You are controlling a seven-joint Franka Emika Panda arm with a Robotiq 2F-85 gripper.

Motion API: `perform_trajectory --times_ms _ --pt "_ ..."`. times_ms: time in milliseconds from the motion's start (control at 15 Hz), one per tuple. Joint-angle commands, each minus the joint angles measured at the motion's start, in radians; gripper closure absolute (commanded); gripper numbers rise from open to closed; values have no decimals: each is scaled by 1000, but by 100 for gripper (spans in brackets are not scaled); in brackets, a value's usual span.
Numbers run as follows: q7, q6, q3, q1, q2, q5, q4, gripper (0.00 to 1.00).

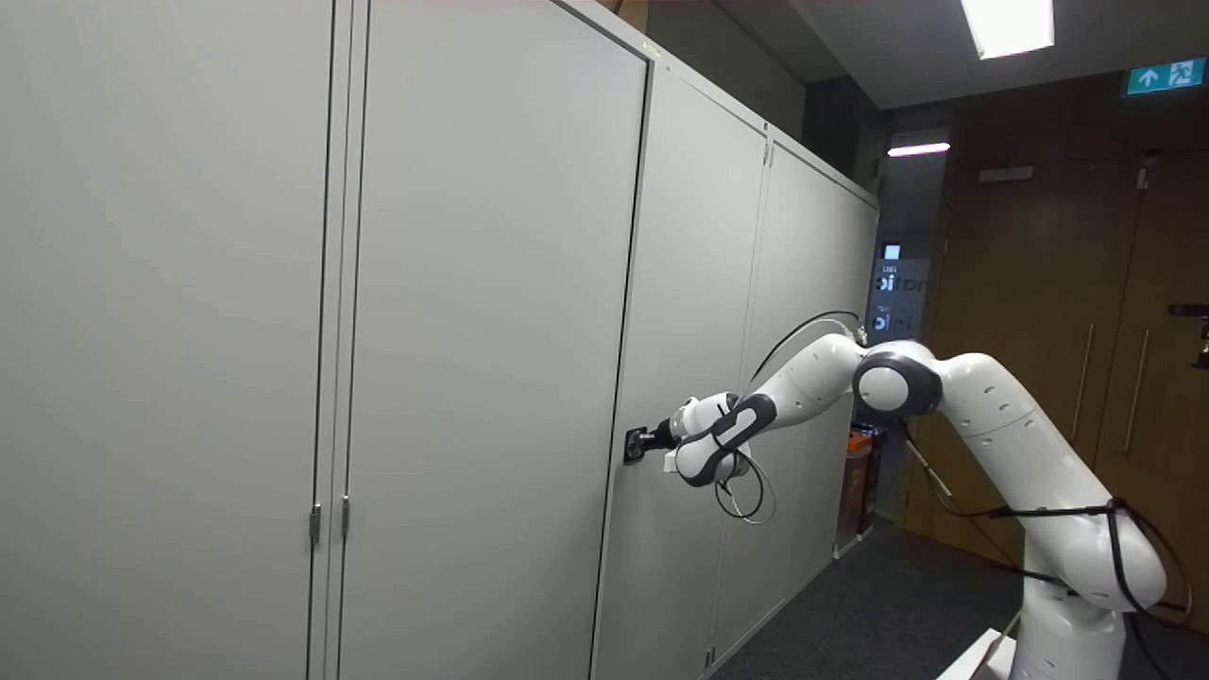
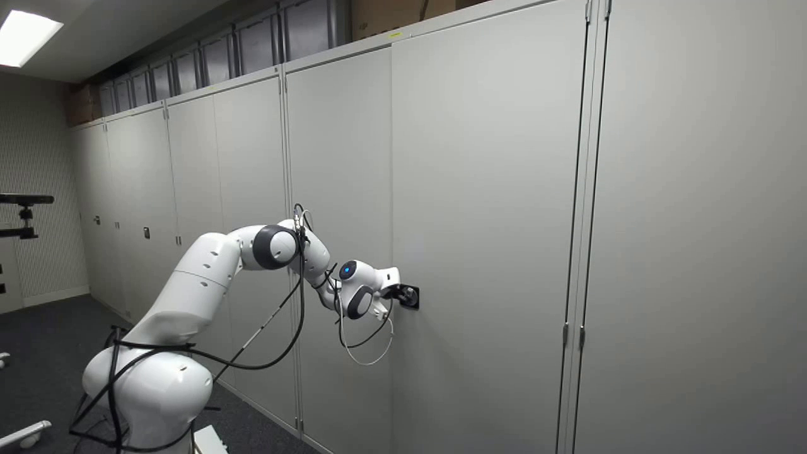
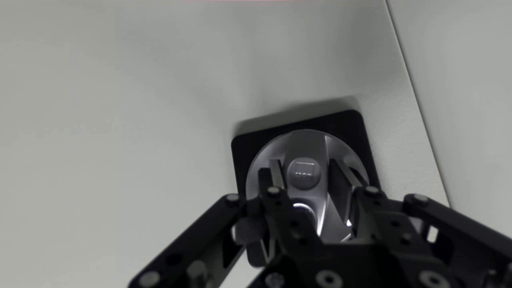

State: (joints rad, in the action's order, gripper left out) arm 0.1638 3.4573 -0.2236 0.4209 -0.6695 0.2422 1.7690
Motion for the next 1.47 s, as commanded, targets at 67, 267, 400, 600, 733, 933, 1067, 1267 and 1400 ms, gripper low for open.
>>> perform_trajectory --times_ms 67,267,400,600,733,933,1067,1267,1400 --pt "-14 -27 -123 94 -18 61 1 90" --pt "-12 -32 -174 140 -29 75 1 90" --pt "-12 -31 -217 176 -45 91 -3 90" --pt "-10 -36 -266 219 -60 104 -2 90" --pt "-10 -41 -303 251 -71 117 -3 90" --pt "-7 -49 -345 289 -85 134 -1 90" --pt "-6 -54 -373 312 -96 142 -3 90" --pt "-4 -73 -419 351 -112 158 -3 90" --pt "-1 -91 -449 376 -122 167 -2 90"
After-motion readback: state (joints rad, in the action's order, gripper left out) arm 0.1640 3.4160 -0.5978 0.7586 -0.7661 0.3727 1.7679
